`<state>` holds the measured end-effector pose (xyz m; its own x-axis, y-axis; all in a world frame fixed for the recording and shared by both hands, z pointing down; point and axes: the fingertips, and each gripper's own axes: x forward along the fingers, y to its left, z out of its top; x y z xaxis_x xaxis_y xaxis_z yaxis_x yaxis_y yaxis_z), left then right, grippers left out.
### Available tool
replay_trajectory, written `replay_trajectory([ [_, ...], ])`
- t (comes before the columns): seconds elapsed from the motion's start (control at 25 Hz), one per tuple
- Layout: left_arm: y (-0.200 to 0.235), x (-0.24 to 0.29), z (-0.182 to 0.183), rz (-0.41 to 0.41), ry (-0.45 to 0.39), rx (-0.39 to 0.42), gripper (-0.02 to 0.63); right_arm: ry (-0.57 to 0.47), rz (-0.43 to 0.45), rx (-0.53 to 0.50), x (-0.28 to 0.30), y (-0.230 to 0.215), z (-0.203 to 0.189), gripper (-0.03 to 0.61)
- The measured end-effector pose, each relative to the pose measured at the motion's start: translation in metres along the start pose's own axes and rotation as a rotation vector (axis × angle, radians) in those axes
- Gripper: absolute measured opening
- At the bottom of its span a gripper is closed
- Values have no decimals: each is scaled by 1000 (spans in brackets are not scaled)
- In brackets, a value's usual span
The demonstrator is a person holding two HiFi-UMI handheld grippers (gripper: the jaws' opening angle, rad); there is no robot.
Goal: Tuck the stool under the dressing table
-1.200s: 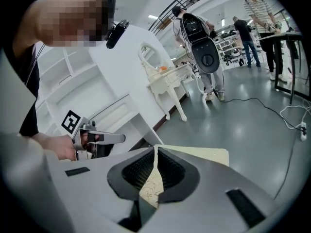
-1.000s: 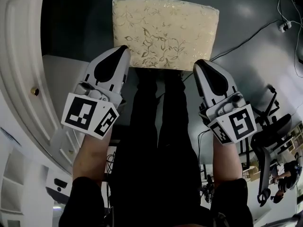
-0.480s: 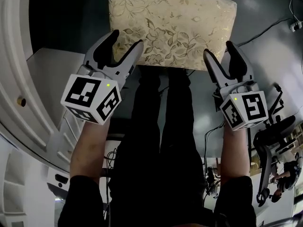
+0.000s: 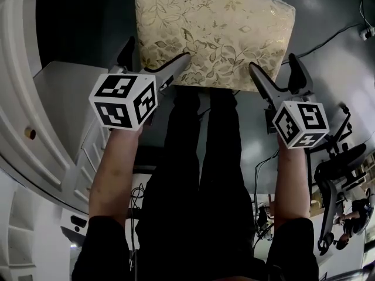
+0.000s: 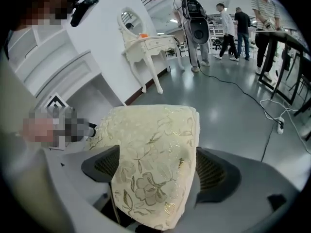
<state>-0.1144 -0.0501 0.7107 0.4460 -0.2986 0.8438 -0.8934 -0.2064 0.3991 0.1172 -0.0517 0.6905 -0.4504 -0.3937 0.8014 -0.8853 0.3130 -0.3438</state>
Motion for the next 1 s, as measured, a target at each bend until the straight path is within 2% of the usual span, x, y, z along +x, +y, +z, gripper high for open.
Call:
replay_trajectory([
  [0.24,13,15,-6,-4,21,-69,588,82,-20,30,13,-8,-16,480],
  [0.44,14,24,-3,-45,24,-114,588,114,-3,83,19,-12,-24,482],
  [0.76,13,30,-5,-65,23,-125,589,160,87,251,29,-14,-35,503],
  [1.0,13,36,-7,-143,40,-142,591,169,149,246,37,-15,-35,514],
])
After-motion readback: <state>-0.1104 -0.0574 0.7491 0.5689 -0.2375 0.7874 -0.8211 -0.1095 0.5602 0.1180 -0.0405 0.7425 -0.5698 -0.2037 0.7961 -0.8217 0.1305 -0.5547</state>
